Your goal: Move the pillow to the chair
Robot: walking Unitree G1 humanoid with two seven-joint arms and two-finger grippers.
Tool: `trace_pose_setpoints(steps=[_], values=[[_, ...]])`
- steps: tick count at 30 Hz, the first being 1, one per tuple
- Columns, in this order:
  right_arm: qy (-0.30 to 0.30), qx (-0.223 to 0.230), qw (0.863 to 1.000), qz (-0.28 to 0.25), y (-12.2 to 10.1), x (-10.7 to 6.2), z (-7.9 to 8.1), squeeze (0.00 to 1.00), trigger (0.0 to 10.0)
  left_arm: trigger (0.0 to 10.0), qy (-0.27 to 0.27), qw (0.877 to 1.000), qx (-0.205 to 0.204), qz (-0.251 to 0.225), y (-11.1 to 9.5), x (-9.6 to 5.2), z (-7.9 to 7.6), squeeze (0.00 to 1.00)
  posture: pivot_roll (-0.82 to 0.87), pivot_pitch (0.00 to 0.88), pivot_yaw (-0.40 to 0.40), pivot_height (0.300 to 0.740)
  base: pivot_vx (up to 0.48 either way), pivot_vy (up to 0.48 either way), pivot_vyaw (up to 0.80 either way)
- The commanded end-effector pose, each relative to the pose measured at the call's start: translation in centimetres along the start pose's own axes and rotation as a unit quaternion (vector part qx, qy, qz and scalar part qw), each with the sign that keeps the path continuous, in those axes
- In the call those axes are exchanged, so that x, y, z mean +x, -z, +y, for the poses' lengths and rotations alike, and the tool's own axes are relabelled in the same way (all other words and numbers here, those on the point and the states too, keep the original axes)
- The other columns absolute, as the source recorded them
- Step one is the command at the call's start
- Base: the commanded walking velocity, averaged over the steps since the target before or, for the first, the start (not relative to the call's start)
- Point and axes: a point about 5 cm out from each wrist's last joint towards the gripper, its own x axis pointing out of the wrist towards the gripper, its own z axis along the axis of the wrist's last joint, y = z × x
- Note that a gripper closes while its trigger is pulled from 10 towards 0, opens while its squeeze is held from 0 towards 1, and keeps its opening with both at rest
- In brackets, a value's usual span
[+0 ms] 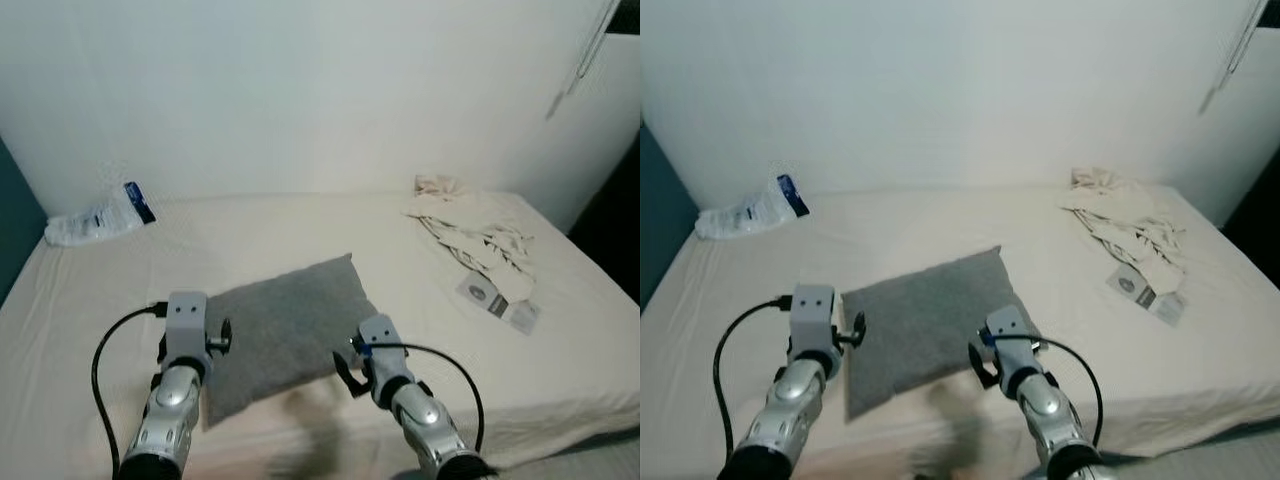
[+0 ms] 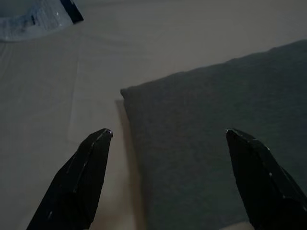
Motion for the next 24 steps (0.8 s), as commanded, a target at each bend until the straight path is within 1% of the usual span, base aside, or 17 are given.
trace_pose_setpoints(steps=[1, 2, 4, 7, 10, 17, 24], values=[[0.003, -0.018, 1.0, 0.01, 0.4, -0.2, -0.3, 0.0, 10.0, 10.0, 0.006, 1.0, 0.006, 0.007, 0.3, -0.1, -0.6, 0.0, 0.09, 0.05, -0.033, 0.74, 0.0, -0.48, 0.8], [0.006, -0.014, 1.0, 0.014, 0.5, -0.2, -0.3, 0.0, 10.0, 10.0, 0.0, 1.0, 0.001, 0.005, 0.3, -0.1, -0.5, 0.0, 0.09, 0.05, -0.034, 0.74, 0.0, 0.0, 0.8], [0.015, 0.01, 1.0, 0.016, 0.7, -0.3, -0.5, 0.0, 10.0, 10.0, -0.013, 1.0, -0.01, 0.015, 0.4, 0.0, -0.2, 0.0, 0.1, 0.05, -0.035, 0.74, 0.0, 0.0, 0.8], [0.023, 0.025, 0.999, 0.02, 0.8, -0.3, -0.8, 0.0, 10.0, 10.0, -0.022, 0.999, -0.016, 0.021, 0.5, 0.0, 0.1, 0.0, 0.1, 0.051, -0.035, 0.74, 0.0, 0.0, 0.0], [0.012, 0.024, 0.999, 0.026, 0.9, -0.3, -0.6, 0.0, 10.0, 10.0, -0.029, 0.999, -0.008, 0.023, 0.6, 0.0, 0.5, 0.0, 0.09, 0.053, -0.035, 0.74, 0.0, 0.0, 0.0], [0.013, 0.024, 0.999, 0.026, 1.0, -0.4, -0.7, 0.0, 10.0, 10.0, -0.035, 0.999, -0.004, 0.026, 0.7, 0.0, 0.5, 0.0, 0.09, 0.055, -0.037, 0.74, 0.0, 0.0, 0.0], [0.012, 0.022, 0.999, 0.025, 1.0, -0.4, -0.7, 0.0, 10.0, 10.0, -0.017, 0.999, 0.009, 0.028, 0.7, 0.1, 0.3, 0.0, 0.09, 0.055, -0.033, 0.74, 0.0, 0.0, 0.0]])
